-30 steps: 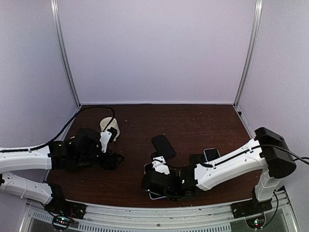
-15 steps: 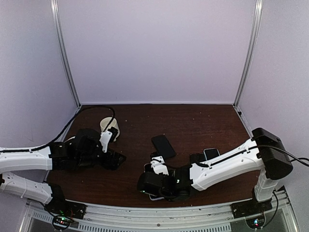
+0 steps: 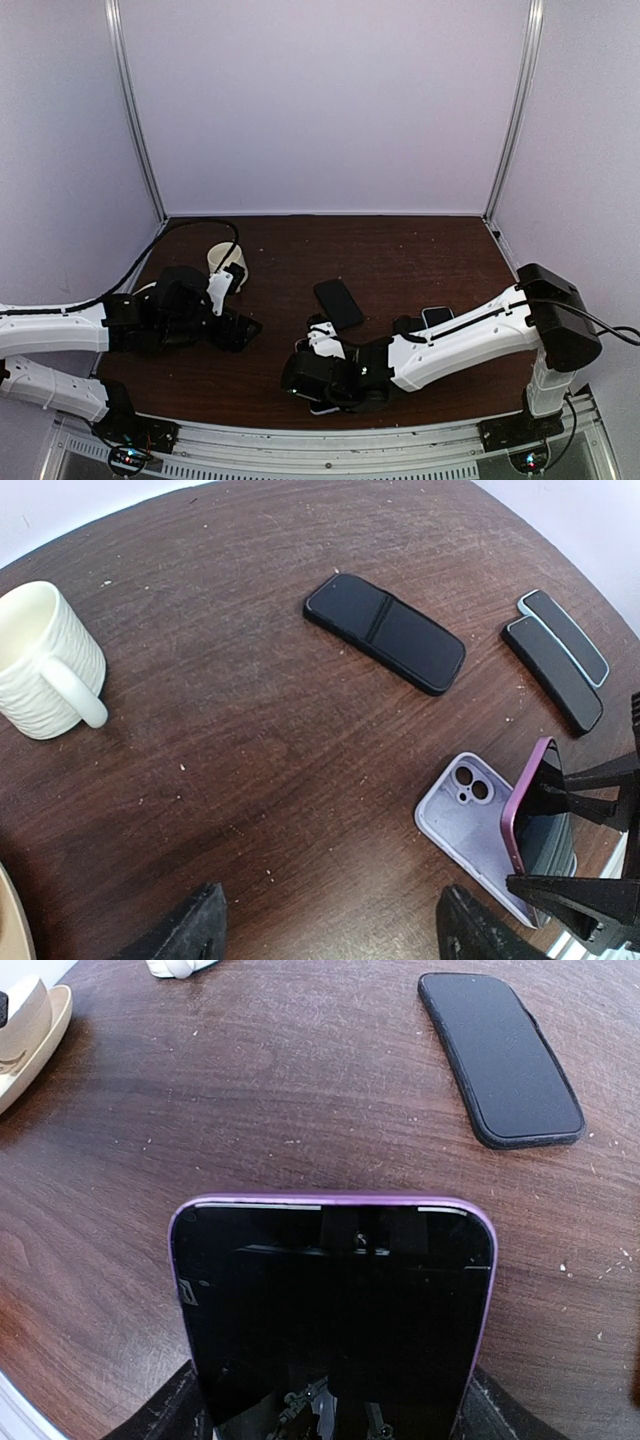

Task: Put the phone into the phone case
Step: Install the phone into the phone case.

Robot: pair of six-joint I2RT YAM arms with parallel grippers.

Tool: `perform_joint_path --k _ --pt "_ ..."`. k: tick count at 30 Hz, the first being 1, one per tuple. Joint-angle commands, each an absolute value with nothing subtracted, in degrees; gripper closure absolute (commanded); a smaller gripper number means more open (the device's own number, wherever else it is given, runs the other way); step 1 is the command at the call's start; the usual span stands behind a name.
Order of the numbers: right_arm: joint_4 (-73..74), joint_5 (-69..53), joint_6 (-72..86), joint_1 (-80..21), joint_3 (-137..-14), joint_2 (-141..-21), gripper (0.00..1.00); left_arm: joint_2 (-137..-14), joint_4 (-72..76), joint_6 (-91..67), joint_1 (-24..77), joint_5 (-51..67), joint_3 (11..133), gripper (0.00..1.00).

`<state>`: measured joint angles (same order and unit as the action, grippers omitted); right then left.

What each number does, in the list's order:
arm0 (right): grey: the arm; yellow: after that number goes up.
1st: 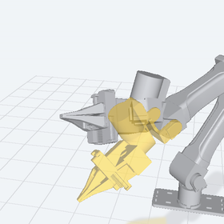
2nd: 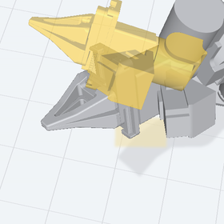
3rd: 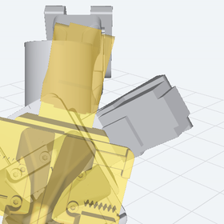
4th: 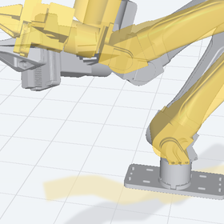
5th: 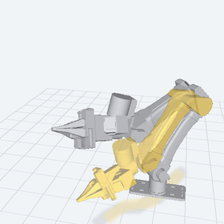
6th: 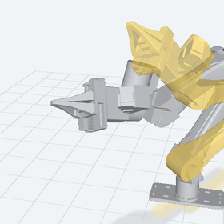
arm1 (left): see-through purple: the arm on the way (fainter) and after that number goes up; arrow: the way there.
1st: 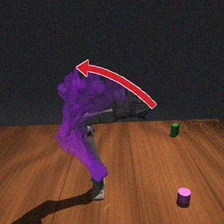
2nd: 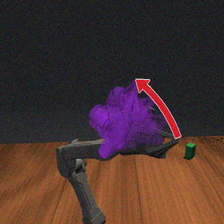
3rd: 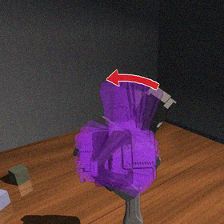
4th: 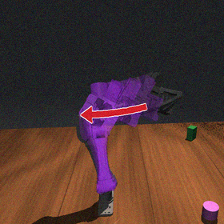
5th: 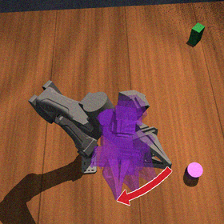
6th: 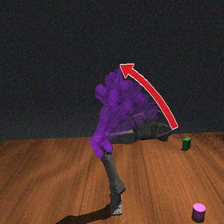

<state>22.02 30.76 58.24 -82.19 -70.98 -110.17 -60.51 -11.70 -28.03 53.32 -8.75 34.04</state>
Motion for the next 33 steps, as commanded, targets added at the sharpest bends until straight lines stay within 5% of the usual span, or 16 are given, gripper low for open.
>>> perform_joint_path --k 1,28,31,33 --pt "21.44 30.94 58.98 -81.91 -69.94 -112.07 1.0 -61.03 -8.64 -27.77 53.58 -8.09 34.19 0.24" --pt "34.22 31.76 63.63 -83.15 -75.13 -116.56 1.0 -61.11 -8.05 -27.33 53.61 -8.0 34.01 0.23" --pt "33.96 30.99 64.71 -83.19 -74.87 -117.25 0.86 -61.11 -8.15 -27.25 53.61 -7.99 34.1 0.23" --pt "34.27 30.71 65.89 -83.17 -74.56 -117.56 0.68 -61.0 -8.14 -27.16 53.56 -8.0 34.02 0.23"
